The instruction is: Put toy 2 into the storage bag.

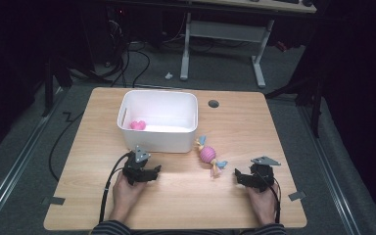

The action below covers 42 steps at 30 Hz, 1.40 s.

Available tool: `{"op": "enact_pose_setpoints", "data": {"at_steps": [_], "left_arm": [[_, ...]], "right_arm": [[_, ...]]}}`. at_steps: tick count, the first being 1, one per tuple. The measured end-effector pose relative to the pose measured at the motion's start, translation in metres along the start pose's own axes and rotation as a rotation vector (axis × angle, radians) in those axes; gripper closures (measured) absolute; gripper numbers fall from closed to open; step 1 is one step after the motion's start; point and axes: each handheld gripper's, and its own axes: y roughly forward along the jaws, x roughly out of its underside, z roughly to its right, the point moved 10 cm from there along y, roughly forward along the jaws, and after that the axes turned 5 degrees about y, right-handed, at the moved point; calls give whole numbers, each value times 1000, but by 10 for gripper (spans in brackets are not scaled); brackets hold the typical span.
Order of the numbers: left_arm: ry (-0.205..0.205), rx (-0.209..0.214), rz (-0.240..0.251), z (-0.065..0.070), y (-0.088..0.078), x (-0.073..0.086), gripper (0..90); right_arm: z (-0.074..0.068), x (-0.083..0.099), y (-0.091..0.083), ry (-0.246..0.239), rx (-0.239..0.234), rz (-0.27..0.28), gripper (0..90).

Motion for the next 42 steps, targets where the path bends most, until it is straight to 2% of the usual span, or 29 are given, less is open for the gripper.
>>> {"op": "enact_pose_setpoints", "data": {"at_steps": [1, 3, 4, 10, 13, 15, 16, 17, 18, 19, 24, 28, 30, 33, 42], "left_arm": [[-3, -4, -2, 0, 0, 0, 277], [-5, -8, -5, -1, 0, 0, 254], [-11, -10, -4, -2, 0, 0, 259], [-11, -11, -5, -2, 0, 0, 255], [-9, -12, -7, -2, 0, 0, 251], [-7, -12, -7, -2, 0, 0, 250], [-7, -12, -7, -2, 0, 0, 249], [-5, -10, -7, -2, 0, 1, 249], [-5, -10, -7, -2, 0, 1, 249], [-5, -10, -7, -2, 0, 1, 249], [-5, -10, -7, -2, 0, 1, 249], [-5, -10, -7, -2, 0, 1, 249], [-5, -10, -7, -2, 0, 1, 249], [-3, -10, -6, -1, 0, 0, 249], [-1, -8, -5, -1, 0, 0, 250]], "right_arm": [[0, 0, -1, -1, -2, 0, 202], [1, 0, -2, 0, -5, -5, 219], [1, 1, -4, 0, -20, -5, 242], [1, 2, -11, 3, -57, -15, 275], [-1, 0, -21, -11, -84, 2, 295], [-6, -4, -28, -20, -117, 37, 325], [-6, -4, -28, -20, -117, 37, 325], [-10, -8, -34, -38, -126, 58, 332], [-10, -8, -34, -38, -126, 58, 332], [-15, -11, -37, -62, -138, 58, 334], [-27, -17, -40, -109, -162, 38, 333], [-43, -30, -44, -153, -191, 30, 328], [-46, -32, -44, -159, -201, 21, 330], [-57, -40, -42, -194, -231, -7, 347], [-75, -60, -35, -250, -245, -23, 337]]}}
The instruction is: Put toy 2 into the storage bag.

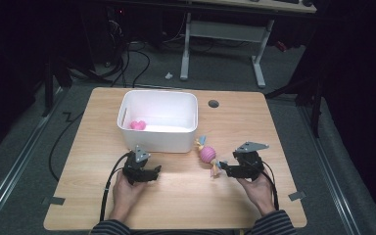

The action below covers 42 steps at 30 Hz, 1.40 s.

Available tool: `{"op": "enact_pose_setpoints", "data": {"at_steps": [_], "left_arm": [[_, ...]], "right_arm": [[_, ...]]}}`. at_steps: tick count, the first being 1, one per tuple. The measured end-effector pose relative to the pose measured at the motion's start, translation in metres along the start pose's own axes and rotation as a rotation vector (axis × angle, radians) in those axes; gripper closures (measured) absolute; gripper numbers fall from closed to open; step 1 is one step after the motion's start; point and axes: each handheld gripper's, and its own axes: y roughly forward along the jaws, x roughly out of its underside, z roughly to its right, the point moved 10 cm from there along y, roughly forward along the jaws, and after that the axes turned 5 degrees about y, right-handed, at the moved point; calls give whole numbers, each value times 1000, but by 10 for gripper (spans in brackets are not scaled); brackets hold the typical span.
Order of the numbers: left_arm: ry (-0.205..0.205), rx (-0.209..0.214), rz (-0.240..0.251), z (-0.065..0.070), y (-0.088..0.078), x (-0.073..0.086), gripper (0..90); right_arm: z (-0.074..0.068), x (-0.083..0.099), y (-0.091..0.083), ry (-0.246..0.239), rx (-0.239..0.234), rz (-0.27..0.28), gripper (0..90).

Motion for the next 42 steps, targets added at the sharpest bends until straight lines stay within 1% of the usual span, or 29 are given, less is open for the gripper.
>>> {"op": "enact_pose_setpoints", "data": {"at_steps": [2, 3, 4, 7, 8, 9, 11, 13, 14, 15, 16, 18, 21, 24, 27, 32, 34, 36, 37, 42], "left_arm": [[0, 0, 0, 0, 0, 0, 249], [-4, 1, 0, 0, 0, 0, 250], [-4, 1, 0, 0, 0, 0, 250], [-3, 1, 0, 0, 0, 0, 250], [-3, 1, 0, 0, 0, 0, 250], [-4, 1, 0, 0, 0, 0, 251], [-3, 1, 0, 0, 0, 0, 250], [-3, 1, 0, 0, 0, 0, 250], [-3, 0, 0, 0, 0, 0, 250], [-2, 1, 0, 0, 0, 0, 251], [-2, 1, 0, 0, 0, 0, 251], [-1, 2, 0, 0, 0, 0, 250], [0, 3, 0, 1, 0, 0, 250], [2, 3, 0, 0, 0, 0, 250], [1, 4, 1, 1, 0, 0, 250], [3, 3, 1, 1, 0, 0, 249], [4, 4, 1, 1, 0, 0, 247], [6, 5, 1, 1, 0, 0, 246], [6, 4, 1, 1, 0, 0, 244], [7, 5, 0, 1, 0, 0, 242]], "right_arm": [[-3, -5, 3, -14, -8, -5, 337], [-7, -9, 7, -25, -10, -20, 337], [-7, -9, 7, -25, -10, -20, 337], [-13, -16, 15, -53, -18, -37, 334], [-13, -16, 15, -53, -18, -37, 334], [-15, -20, 20, -67, -16, -48, 329], [-16, -21, 22, -72, -16, -53, 327], [-18, -24, 30, -74, -19, -74, 319], [-18, -24, 30, -74, -19, -74, 319], [-20, -24, 35, -83, -9, -90, 307], [-20, -24, 35, -83, -9, -90, 307], [-22, -26, 40, -101, 0, -98, 301], [-23, -29, 48, -106, 15, -114, 281], [-22, -29, 52, -101, 18, -120, 270], [-21, -25, 61, -94, 24, -150, 256], [-20, -23, 68, -85, 22, -165, 254], [-18, -21, 73, -80, 37, -182, 253], [-17, -21, 75, -88, 39, -185, 253], [-18, -19, 78, -87, 35, -195, 253], [-20, -16, 82, -86, 27, -212, 256]]}}
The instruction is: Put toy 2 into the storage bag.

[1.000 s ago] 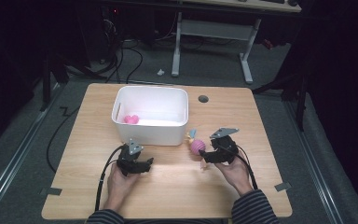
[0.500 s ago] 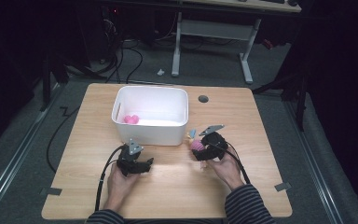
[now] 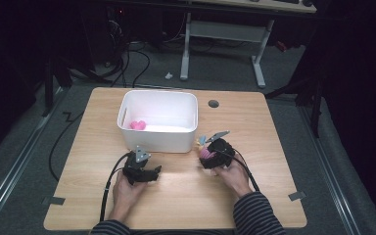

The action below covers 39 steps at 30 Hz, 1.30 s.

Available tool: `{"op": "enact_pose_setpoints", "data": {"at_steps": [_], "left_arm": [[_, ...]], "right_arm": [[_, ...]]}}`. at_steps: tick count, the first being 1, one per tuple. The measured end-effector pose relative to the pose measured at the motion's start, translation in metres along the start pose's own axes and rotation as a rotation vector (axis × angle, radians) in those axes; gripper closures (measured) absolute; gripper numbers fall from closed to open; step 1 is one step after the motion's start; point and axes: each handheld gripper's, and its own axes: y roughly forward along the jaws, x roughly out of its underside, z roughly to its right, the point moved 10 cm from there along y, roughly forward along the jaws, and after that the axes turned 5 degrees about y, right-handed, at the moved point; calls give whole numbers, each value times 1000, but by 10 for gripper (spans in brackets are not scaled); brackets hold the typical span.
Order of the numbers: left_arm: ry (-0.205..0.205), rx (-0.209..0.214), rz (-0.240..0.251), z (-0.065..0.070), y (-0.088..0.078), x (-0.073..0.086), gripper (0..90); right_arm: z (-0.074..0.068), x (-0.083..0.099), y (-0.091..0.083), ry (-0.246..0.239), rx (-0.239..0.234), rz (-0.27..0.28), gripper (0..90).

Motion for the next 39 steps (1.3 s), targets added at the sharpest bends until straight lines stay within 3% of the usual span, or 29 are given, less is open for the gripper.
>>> {"op": "enact_pose_setpoints", "data": {"at_steps": [8, 22, 28, 31, 39], "left_arm": [[-2, 2, -6, 0, 1, 0, 206], [-8, 5, -16, 0, 1, 1, 154], [-5, 4, -18, 0, 1, 1, 150], [-4, 4, -18, 0, 2, 1, 148], [-5, 2, -17, 0, 2, 1, 147]], "right_arm": [[0, 1, 5, -7, 5, 2, 330], [0, 2, 2, -5, -13, 0, 343], [-1, 1, -6, -9, -14, 22, 344], [-1, 1, -14, -37, -5, 43, 345], [1, 1, -29, -28, -29, 72, 346]]}}
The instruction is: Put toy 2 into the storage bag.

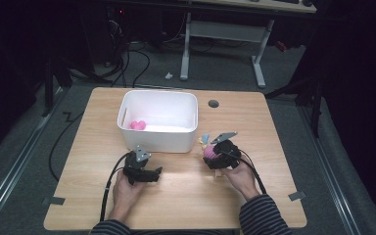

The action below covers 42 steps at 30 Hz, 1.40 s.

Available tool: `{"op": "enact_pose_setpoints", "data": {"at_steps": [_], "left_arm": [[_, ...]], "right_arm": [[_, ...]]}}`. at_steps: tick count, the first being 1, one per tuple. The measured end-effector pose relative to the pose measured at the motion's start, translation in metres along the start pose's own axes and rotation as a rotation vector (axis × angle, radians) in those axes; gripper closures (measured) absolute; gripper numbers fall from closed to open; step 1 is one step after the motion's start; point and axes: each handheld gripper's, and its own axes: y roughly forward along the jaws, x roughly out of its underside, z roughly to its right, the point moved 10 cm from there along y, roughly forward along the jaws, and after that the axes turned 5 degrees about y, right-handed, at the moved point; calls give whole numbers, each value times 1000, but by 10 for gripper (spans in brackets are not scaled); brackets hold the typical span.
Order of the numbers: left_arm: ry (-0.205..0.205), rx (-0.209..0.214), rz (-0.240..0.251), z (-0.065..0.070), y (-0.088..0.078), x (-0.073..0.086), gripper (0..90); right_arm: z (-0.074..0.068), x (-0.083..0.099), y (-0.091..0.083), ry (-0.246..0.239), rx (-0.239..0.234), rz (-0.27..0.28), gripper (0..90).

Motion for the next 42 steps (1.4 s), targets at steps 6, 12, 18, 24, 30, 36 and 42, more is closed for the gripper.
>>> {"op": "enact_pose_setpoints", "data": {"at_steps": [6, 12, 18, 24, 30, 36, 42], "left_arm": [[0, 0, 0, 0, 0, 0, 147], [1, 1, -1, 0, 0, 0, 148], [2, 0, -1, 0, 0, 0, 148], [1, 0, -1, 0, 0, 0, 148], [-1, 1, -1, 0, 0, 0, 150], [-1, 1, 0, 0, 0, 0, 150], [-1, 0, 0, 0, 0, 0, 151]], "right_arm": [[-1, -4, -15, 0, -24, 30, 346], [-2, -4, -28, 1, -49, 44, 346], [-1, -5, -38, 16, -71, 47, 346], [0, -15, -57, -20, -46, 81, 346], [0, -26, -71, -42, -47, 102, 346], [-1, -39, -83, -43, -72, 124, 347], [-4, -52, -90, -47, -107, 141, 347]]}}
